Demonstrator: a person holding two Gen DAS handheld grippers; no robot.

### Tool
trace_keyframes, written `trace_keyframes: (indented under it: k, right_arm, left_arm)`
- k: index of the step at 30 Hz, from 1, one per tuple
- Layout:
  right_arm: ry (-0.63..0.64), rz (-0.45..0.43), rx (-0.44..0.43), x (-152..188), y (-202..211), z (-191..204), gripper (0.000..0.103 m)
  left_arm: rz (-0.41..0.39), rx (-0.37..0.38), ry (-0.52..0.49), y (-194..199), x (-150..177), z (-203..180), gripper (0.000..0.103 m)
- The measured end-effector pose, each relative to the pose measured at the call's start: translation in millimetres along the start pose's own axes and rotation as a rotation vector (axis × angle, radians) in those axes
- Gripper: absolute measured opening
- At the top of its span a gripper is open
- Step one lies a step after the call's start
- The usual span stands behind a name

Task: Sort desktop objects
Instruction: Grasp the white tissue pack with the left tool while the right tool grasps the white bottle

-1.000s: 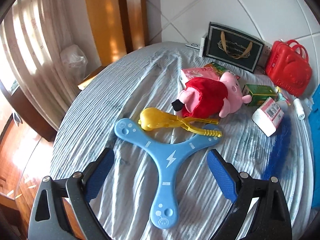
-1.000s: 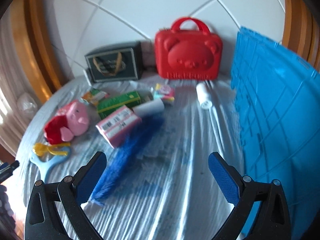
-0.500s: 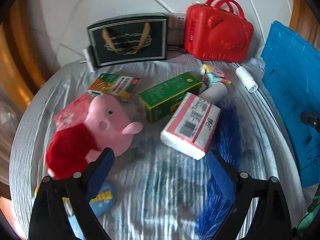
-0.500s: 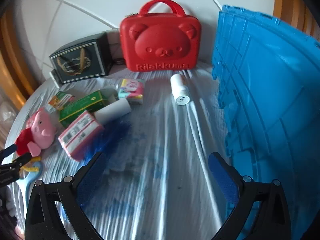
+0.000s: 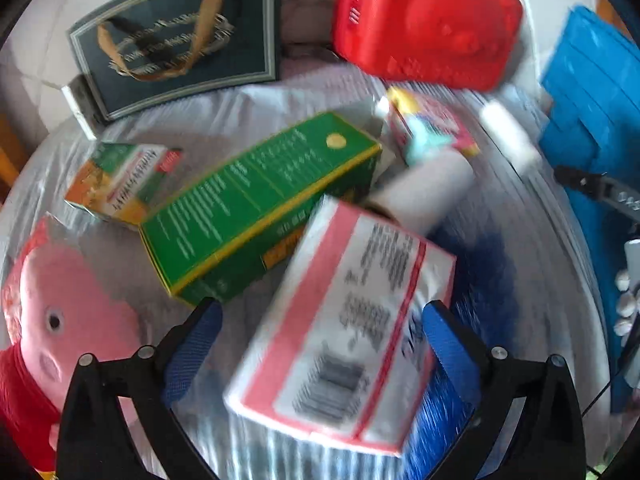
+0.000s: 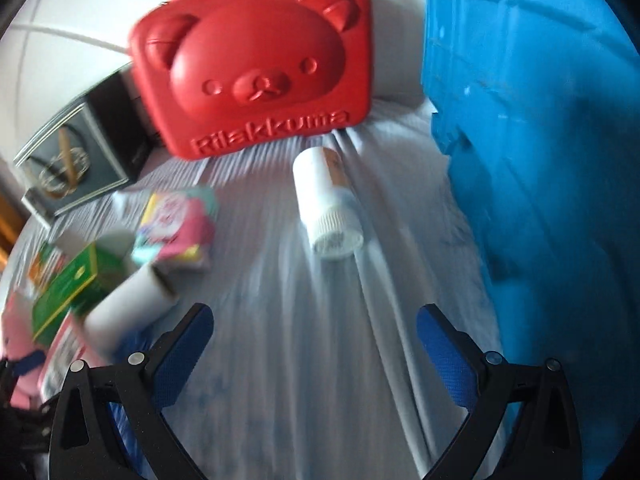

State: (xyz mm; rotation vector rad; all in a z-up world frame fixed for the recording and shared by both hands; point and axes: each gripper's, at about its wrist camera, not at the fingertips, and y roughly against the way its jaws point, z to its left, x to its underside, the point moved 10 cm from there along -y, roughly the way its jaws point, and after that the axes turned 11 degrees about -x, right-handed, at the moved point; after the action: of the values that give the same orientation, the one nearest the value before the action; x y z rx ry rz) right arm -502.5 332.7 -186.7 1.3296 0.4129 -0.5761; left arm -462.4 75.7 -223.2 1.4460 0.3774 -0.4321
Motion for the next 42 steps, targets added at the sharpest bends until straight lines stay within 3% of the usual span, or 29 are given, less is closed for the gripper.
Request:
trace_keyframes:
  k: [4, 7, 8, 9, 14, 23, 25, 26, 27, 30, 32, 34, 38, 42]
  right_arm:
    - [-0.011, -0.004, 0.023, -22, -32, -10, 0.092]
    - [-0.017, 0.023, 0.037, -29, -51, -17, 0.070]
    - [-0.021, 0.039, 0.044, -28, -56, -20, 0.054]
    - [-0.022, 0.051, 0.038, -26, -59, -21, 0.046]
    - [-0.018, 0.085, 0.038, -5, -44, -13, 0.046]
    - [0.027, 0.217, -0.002, 83, 11, 20, 0.046]
    - [0.044, 0.205, 0.001, 82, 15, 20, 0.058]
    - [0.044, 0.196, 0.009, 78, 15, 18, 0.070]
    - [0.040, 0.192, 0.008, 76, 14, 17, 0.071]
    - [0.031, 0.179, 0.003, 60, 6, 15, 0.072]
    - [0.037, 0.183, 0.013, 55, -2, 13, 0.070]
    - [0.050, 0.198, 0.032, 55, -10, 10, 0.053]
    - [0.043, 0.201, 0.026, 52, -11, 11, 0.053]
    - [0.066, 0.162, -0.009, 51, 19, 29, 0.053]
  left_arm:
    - [-0.054, -0.091, 0.002, -3, -20, 6, 0.097]
    - [-0.057, -0.113, 0.010, -8, -31, 11, 0.097]
    - [-0.047, -0.106, 0.023, -10, -32, 12, 0.097]
    - [-0.029, -0.094, 0.039, -11, -32, 13, 0.097]
    - [0.020, -0.072, 0.060, -6, -27, 10, 0.096]
    - [0.070, -0.052, 0.036, -8, -9, -7, 0.097]
    - [0.076, -0.062, 0.026, -12, -10, -9, 0.096]
    - [0.087, -0.076, 0.016, -15, -8, -10, 0.096]
    - [0.100, -0.088, 0.006, -20, -6, -12, 0.096]
    - [0.107, -0.091, 0.025, -23, -2, -10, 0.096]
    - [0.085, -0.086, 0.038, -19, -3, -9, 0.089]
    - [0.070, -0.081, 0.045, -14, -3, -9, 0.088]
    - [0.019, -0.101, 0.046, 9, -3, -5, 0.087]
    - [-0.066, -0.123, 0.051, 52, -5, 1, 0.087]
